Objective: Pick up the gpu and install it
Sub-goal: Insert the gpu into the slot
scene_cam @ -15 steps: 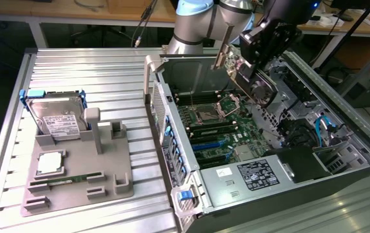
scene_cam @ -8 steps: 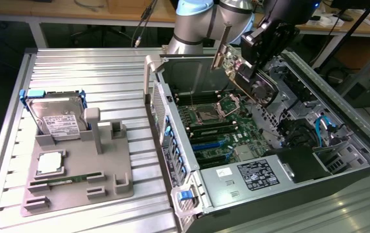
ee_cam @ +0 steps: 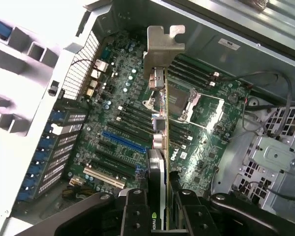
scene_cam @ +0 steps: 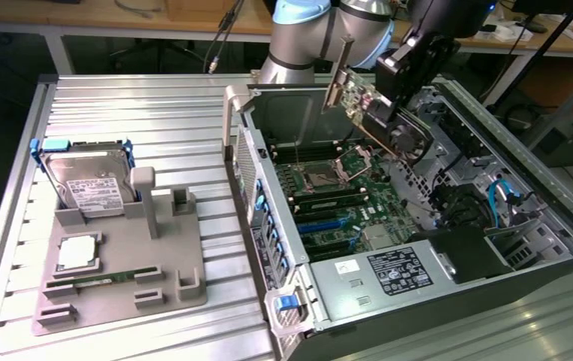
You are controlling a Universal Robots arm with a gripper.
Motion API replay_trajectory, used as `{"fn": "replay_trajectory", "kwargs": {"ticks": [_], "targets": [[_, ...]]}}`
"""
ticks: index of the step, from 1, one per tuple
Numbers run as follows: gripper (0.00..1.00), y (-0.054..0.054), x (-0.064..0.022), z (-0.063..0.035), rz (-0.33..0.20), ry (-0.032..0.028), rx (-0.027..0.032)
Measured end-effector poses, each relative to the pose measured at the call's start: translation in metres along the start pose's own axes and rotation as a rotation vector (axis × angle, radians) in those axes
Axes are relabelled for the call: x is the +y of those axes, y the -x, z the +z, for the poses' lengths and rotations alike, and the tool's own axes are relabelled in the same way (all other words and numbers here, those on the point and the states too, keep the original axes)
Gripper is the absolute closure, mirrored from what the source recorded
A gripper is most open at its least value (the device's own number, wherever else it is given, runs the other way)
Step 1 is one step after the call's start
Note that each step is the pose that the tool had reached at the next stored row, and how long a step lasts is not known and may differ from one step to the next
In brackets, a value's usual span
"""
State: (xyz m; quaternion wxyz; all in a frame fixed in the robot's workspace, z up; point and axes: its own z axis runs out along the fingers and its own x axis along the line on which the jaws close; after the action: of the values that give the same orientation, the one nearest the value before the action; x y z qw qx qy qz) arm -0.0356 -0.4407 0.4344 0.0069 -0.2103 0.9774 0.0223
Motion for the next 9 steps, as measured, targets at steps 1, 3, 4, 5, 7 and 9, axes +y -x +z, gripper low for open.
{"fn": "replay_trajectory", "kwargs": {"ticks": [1, 3, 4, 5, 7, 9], "targets": [[0.73, 0.0, 0.0, 0.0, -0.024, 0.0006, 0.0009], [0.73, 0.0, 0.0, 0.0, -0.05, 0.0012, 0.002], [0.73, 0.0, 0.0, 0.0, -0.062, 0.0015, 0.0025], [0.73, 0.0, 0.0, 0.0, -0.075, 0.0018, 0.003], [0.73, 0.0, 0.0, 0.0, -0.1, 0.0023, 0.0041], [0.73, 0.0, 0.0, 0.0, -0.127, 0.003, 0.0051]]}}
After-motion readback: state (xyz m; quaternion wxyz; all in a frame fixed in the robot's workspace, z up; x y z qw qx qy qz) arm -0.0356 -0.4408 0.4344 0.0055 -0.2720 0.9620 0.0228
